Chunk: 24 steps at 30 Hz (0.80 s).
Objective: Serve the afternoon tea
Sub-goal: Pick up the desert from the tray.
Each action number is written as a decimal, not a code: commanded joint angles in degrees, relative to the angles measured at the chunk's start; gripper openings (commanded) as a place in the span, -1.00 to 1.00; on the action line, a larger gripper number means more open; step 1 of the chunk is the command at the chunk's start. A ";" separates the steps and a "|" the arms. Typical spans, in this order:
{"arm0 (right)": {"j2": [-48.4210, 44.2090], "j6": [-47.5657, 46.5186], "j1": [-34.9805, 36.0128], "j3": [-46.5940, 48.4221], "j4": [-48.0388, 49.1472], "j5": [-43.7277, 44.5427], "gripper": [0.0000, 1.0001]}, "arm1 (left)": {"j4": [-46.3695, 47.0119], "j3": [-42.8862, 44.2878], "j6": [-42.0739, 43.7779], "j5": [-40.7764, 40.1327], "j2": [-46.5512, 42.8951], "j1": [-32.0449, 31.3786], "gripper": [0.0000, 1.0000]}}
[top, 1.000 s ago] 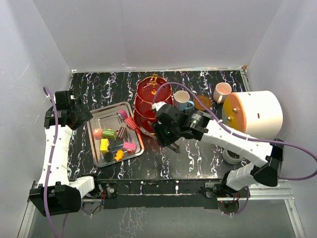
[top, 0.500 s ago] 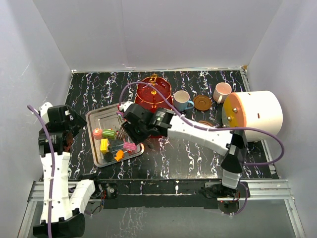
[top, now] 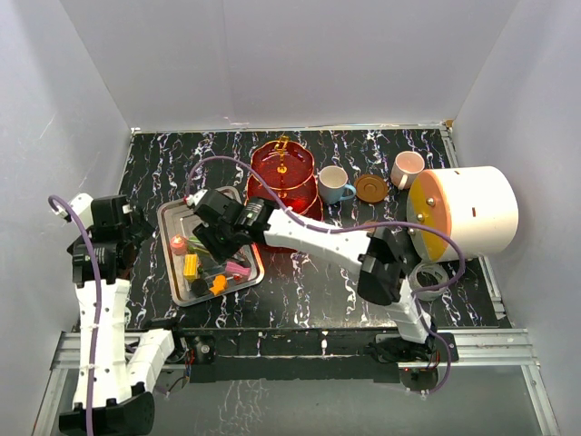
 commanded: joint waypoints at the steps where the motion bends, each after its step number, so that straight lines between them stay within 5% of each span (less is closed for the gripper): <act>1: 3.73 -2.35 0.25 8.08 3.32 -2.47 -0.13 | -0.66 -2.49 -0.12 -2.88 -2.95 -0.39 0.97; 24: 14.42 -6.53 -0.86 17.68 2.23 -4.66 -0.07 | 9.35 -8.74 3.78 1.79 -5.44 -0.43 0.97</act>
